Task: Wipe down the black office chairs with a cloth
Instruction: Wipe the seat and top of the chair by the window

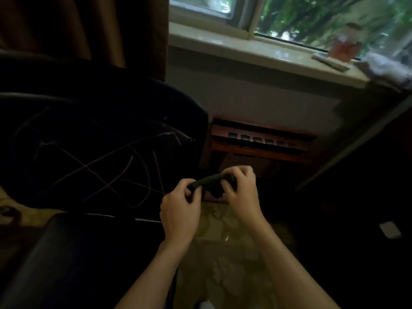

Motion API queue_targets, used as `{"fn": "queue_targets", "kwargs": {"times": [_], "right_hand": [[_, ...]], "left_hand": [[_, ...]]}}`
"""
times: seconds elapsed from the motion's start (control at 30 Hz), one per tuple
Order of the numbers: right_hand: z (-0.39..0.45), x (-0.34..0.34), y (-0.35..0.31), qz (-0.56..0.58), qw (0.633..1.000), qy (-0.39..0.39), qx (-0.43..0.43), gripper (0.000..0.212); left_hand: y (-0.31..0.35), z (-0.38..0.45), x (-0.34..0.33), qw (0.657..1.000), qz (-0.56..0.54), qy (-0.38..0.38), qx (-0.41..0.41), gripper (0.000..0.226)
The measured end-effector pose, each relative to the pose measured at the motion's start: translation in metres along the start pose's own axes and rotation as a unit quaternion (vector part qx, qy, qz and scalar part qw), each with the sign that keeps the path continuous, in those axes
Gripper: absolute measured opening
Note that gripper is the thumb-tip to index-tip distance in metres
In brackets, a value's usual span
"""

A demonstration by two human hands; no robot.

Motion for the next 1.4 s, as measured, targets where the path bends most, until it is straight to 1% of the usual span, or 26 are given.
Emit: {"fn": "queue_targets", "kwargs": {"times": [0.03, 0.13, 0.23, 0.3, 0.33, 0.43, 0.5, 0.6, 0.7, 0.77, 0.87, 0.93, 1.0, 1.1, 1.23, 1.33, 1.4], "right_hand": [[0.016, -0.001, 0.002, 0.020, 1.000, 0.003, 0.021, 0.013], [0.045, -0.012, 0.003, 0.111, 0.992, -0.021, 0.049, 0.017], [0.060, -0.025, 0.004, 0.187, 0.979, -0.048, 0.072, 0.020], [0.071, -0.037, 0.004, 0.224, 0.969, -0.066, 0.082, 0.020], [0.074, -0.042, 0.002, 0.238, 0.965, -0.069, 0.083, 0.025], [0.080, -0.055, 0.002, 0.313, 0.944, -0.086, 0.061, 0.049], [0.078, -0.059, 0.003, 0.346, 0.933, -0.090, 0.050, 0.056], [0.075, -0.062, -0.002, 0.334, 0.935, -0.089, 0.077, 0.049], [0.076, -0.062, -0.010, 0.290, 0.945, -0.046, 0.143, 0.040], [0.074, -0.062, -0.015, 0.265, 0.946, -0.006, 0.186, 0.038], [0.070, -0.069, -0.018, 0.264, 0.943, 0.013, 0.204, 0.030], [0.074, -0.073, -0.018, 0.250, 0.944, 0.008, 0.215, 0.029], [0.081, -0.078, -0.016, 0.254, 0.942, -0.007, 0.218, 0.031], [0.081, -0.087, -0.009, 0.281, 0.935, 0.005, 0.215, 0.032], [0.079, -0.098, -0.007, 0.302, 0.929, 0.026, 0.211, 0.032], [0.081, -0.107, -0.001, 0.319, 0.922, 0.025, 0.217, 0.031], [0.076, -0.118, 0.006, 0.322, 0.921, 0.016, 0.218, 0.029]], "left_hand": [[-0.001, 0.004, -0.009, 0.999, -0.026, 0.040, 0.011, 0.009], [-0.002, 0.005, -0.029, 0.986, -0.071, 0.148, 0.041, 0.009], [0.001, 0.006, -0.039, 0.963, -0.113, 0.236, 0.062, 0.012], [0.004, 0.011, -0.039, 0.947, -0.120, 0.288, 0.070, 0.016], [0.004, 0.013, -0.038, 0.942, -0.128, 0.301, 0.072, 0.019], [0.002, 0.017, -0.034, 0.932, -0.127, 0.334, 0.064, 0.026], [0.001, 0.017, -0.030, 0.929, -0.107, 0.350, 0.047, 0.027], [0.006, 0.017, -0.028, 0.936, -0.044, 0.348, -0.013, 0.019], [0.004, 0.021, -0.032, 0.939, 0.008, 0.339, -0.064, 0.016], [0.001, 0.022, -0.035, 0.934, 0.026, 0.342, -0.105, 0.019], [-0.008, 0.019, -0.042, 0.931, 0.053, 0.329, -0.146, 0.031], [-0.018, 0.018, -0.046, 0.931, 0.062, 0.323, -0.161, 0.037], [-0.024, 0.020, -0.048, 0.929, 0.064, 0.324, -0.166, 0.037], [-0.028, 0.024, -0.050, 0.930, 0.077, 0.314, -0.176, 0.034], [-0.034, 0.026, -0.050, 0.930, 0.107, 0.301, -0.183, 0.036], [-0.043, 0.028, -0.054, 0.928, 0.114, 0.297, -0.196, 0.034], [-0.052, 0.022, -0.060, 0.929, 0.113, 0.294, -0.193, 0.037]]}}
Point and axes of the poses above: each hand's wrist, its own z-axis towards the middle knuckle, its own x-axis out of the back of the hand, y = z × x, the point moved 8 cm from there along z, towards the middle knuckle, and after that the axes turned 3 degrees about -z, right-handed, at the moved point
